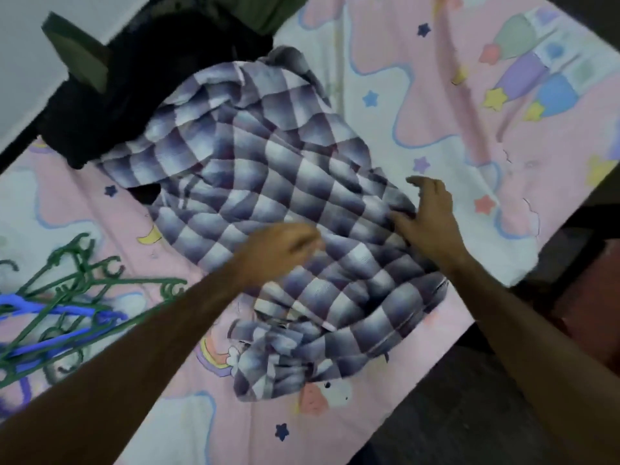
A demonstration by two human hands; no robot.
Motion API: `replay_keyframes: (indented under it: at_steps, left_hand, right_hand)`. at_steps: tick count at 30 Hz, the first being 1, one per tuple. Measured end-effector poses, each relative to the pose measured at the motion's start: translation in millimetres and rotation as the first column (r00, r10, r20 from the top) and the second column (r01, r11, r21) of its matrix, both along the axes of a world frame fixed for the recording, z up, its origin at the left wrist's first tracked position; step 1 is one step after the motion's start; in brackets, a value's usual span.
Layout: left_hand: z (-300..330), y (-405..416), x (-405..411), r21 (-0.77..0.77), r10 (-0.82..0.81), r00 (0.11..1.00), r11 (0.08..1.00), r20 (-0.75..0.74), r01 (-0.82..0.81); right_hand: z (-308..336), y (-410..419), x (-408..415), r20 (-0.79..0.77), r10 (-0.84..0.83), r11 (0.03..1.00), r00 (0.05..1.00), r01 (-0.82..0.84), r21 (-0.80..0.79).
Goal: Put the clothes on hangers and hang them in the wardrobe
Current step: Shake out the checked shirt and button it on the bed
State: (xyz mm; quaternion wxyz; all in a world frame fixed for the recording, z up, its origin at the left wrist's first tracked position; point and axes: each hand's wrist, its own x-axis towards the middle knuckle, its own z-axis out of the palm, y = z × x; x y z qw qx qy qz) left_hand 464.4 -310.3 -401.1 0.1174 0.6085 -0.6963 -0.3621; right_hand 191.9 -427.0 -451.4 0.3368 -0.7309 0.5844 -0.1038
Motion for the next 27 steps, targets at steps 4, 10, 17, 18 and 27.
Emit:
replay_keyframes:
  at_steps: [4, 10, 17, 18, 27]
  left_hand:
    - [-1.7, -62.9, 43.2, -0.312, 0.117, 0.961, 0.949, 0.251, -0.034]
    - [11.7, -122.7, 83.0, -0.438, 0.144, 0.775, 0.88, 0.615, 0.185]
    - [-38.3, -161.0, 49.2, -0.057, -0.106, 0.865, 0.987, 0.49, 0.153]
    - [-57.5, -162.5, 46.7, -0.057, -0.131, 0.851, 0.981, 0.508, 0.185]
    - [-132.7, -161.1, 75.6, -0.313, -0.225, 0.921, 0.892, 0.317, 0.326]
  right_hand:
    - [-14.8, -9.8, 38.3, 0.043, 0.01, 0.973, 0.999, -0.019, 0.229]
    - [13.0, 8.4, -11.5, -0.088, 0.07, 0.953, 0.994, -0.041, 0.301]
    - [-10.2, 106.2, -32.5, -0.34, -0.049, 0.99, 0.939, 0.091, 0.108]
    - [-22.3, 121.3, -25.5, -0.336, -0.106, 0.994, 0.936, 0.106, -0.018]
    - [-74.7, 168.0, 15.7, -0.238, -0.461, 0.794, 0.855, 0.278, -0.54]
